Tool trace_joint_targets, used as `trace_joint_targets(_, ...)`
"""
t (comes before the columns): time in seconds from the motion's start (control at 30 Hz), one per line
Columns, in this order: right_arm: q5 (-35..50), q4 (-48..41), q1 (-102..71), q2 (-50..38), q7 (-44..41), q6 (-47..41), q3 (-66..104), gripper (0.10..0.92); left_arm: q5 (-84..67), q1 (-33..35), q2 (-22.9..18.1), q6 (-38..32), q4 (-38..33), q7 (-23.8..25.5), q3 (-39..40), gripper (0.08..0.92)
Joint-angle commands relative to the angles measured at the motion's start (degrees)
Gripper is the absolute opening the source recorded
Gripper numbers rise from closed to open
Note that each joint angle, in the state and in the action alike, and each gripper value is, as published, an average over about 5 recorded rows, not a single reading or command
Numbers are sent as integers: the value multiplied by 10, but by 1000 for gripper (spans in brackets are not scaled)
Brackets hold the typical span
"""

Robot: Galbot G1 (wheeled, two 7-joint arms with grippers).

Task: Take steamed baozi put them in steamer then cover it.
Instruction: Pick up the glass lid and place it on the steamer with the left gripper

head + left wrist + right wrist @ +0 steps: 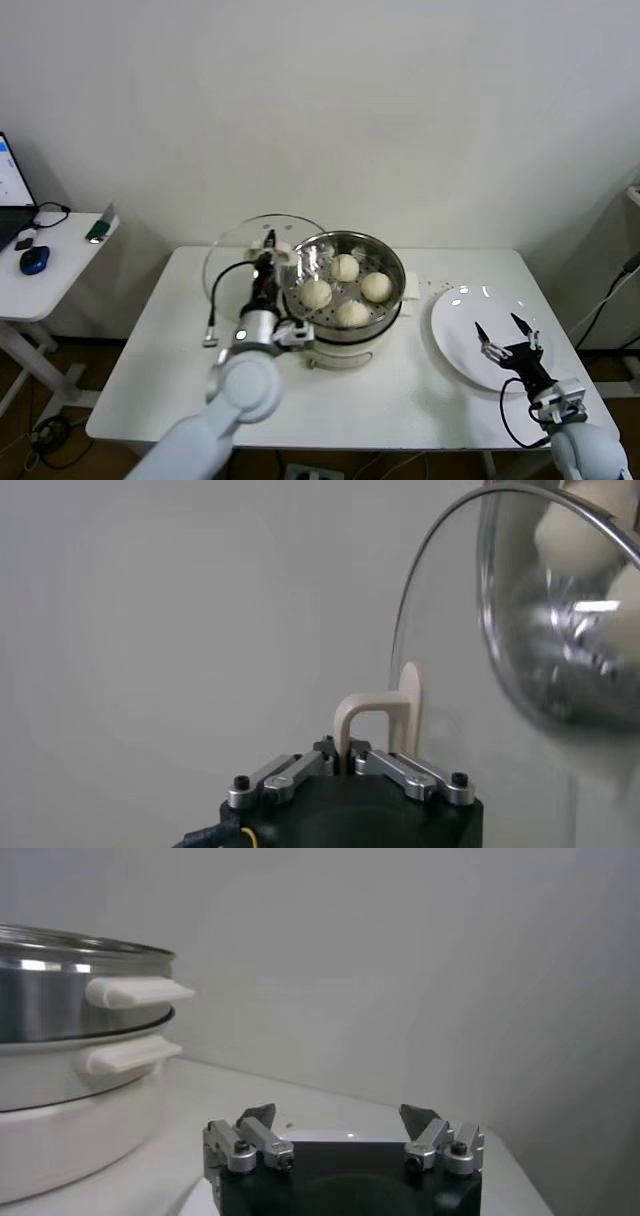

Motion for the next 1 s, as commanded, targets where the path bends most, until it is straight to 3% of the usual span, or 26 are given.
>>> trace_joint_targets(0.03,-5,-4,0,1,-1,4,11,823,59,-73,-177,29,131,15,81,150)
trace_joint_targets(0.2,-5,-4,-4,1,-2,7,18,823,59,-73,-205,29,176,-7,81,150)
trace_joint_targets(0.43,-5,-9,-3,-2,-4,10,21,823,55,-74,-215,29,217,-27,76,150)
trace_joint_targets(1.0,-10,-20,3,-1,-11,15,18,823,47,-77,-208,29,247,-22,59,150)
